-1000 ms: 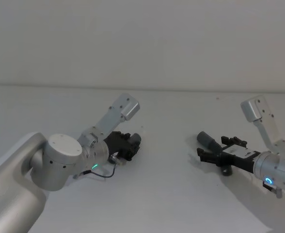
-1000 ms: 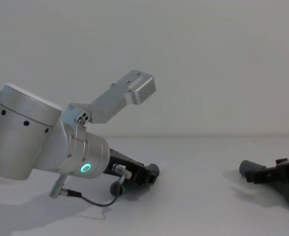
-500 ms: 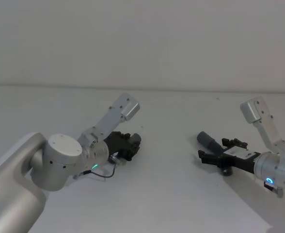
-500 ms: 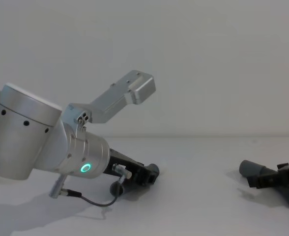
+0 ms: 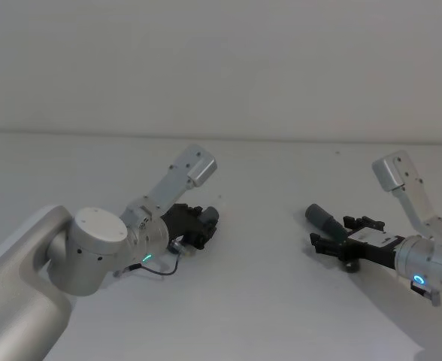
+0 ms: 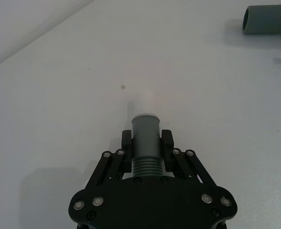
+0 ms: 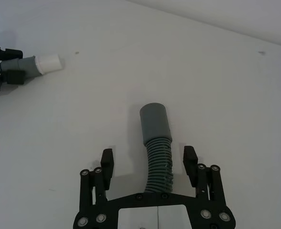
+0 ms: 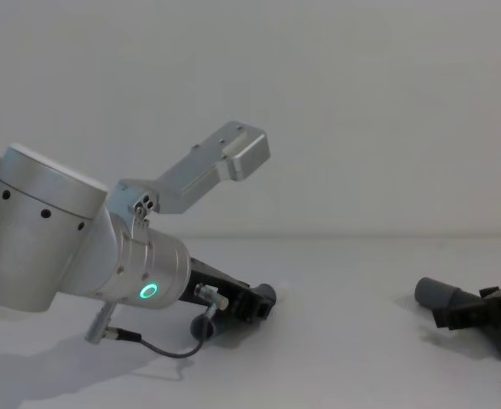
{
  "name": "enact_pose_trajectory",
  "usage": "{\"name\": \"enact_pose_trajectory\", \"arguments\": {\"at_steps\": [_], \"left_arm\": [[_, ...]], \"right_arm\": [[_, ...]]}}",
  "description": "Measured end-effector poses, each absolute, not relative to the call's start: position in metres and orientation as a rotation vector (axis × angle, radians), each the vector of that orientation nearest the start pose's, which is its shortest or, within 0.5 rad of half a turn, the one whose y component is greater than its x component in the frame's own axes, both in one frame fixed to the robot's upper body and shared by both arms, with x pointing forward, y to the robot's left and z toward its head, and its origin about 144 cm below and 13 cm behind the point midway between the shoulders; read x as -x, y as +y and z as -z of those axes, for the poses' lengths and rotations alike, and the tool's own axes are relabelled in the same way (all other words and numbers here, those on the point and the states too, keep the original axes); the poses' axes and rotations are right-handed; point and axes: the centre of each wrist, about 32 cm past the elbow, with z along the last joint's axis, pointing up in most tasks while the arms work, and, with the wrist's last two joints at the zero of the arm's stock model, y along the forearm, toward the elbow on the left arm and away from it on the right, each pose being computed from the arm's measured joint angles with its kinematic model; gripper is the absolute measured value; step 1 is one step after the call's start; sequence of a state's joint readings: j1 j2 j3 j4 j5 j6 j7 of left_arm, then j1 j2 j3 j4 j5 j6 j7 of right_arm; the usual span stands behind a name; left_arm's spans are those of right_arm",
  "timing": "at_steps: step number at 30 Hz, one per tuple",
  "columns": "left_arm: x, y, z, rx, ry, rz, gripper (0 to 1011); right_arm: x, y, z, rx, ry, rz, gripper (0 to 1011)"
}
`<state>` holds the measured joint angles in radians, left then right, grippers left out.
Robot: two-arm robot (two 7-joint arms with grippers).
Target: Use both hands to pick up one end of the pipe from the table, align the ends, and insert them.
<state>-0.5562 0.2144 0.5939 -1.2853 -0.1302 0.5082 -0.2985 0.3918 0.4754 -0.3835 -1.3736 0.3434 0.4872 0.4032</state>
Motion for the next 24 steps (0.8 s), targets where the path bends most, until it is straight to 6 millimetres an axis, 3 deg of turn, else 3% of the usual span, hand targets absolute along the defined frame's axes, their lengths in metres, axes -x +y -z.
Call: {"name": "enact_pose_trajectory", "arguments": {"at_steps": [9, 10, 21, 24], "left_arm": [[-0.5714, 0.1405, -1.2196, -0.541, 0.018, -0.867, 346], [-0.5714, 0.1405, -1.2196, -0.541, 0.018, -0.867, 346], [-0.5714, 0.1405, -1.2196, -0.541, 0.018, -0.867, 346], [-0.5715, 0.1405, -1.2196, -0.541, 0.018, -0.867, 346]], "right_arm": [[-0.5493, -0.2878, -1.2024, 0.480, 0.216, 0.965, 687], [-0.5493, -0.2879, -1.2024, 0.481, 0.216, 0.965, 619], [-0.5496, -0.2883, -1.2022, 0.483, 0.215, 0.964, 291], [-0.5497, -0.2883, -1.2022, 0.483, 0.215, 0.964, 265]]}}
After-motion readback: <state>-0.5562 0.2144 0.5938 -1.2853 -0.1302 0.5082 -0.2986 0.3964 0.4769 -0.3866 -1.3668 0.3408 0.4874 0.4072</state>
